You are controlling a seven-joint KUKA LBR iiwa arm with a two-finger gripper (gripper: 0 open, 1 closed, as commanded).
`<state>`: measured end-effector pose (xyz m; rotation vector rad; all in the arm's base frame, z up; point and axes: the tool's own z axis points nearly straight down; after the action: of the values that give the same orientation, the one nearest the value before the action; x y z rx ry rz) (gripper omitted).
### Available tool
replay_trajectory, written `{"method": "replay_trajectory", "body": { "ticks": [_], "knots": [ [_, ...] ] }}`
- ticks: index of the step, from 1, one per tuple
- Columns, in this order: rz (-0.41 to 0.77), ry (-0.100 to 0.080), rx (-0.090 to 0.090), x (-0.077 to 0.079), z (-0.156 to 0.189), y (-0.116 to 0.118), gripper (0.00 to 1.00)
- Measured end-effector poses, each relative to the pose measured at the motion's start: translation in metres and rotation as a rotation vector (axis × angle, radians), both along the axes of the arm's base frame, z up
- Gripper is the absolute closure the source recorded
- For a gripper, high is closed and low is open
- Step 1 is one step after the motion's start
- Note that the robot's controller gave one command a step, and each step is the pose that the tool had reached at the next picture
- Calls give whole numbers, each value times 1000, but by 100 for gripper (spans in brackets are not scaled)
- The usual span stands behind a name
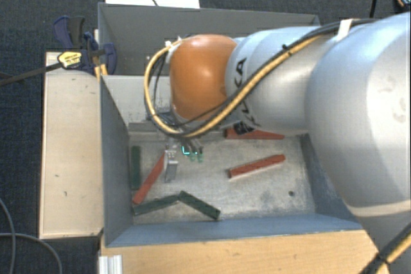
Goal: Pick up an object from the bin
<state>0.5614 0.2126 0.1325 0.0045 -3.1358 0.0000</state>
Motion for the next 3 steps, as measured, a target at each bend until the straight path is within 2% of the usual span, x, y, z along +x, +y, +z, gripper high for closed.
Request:
{"method": "replay_trajectory", "body": {
  "ticks": [1, 2, 3],
  "knots": [
    [39, -2, 0, 20, -66, 13, 0],
    [354, -10, 2, 25, -61, 7, 0],
    [350, -9, 1, 25, -61, 6, 100]
  ]
}}
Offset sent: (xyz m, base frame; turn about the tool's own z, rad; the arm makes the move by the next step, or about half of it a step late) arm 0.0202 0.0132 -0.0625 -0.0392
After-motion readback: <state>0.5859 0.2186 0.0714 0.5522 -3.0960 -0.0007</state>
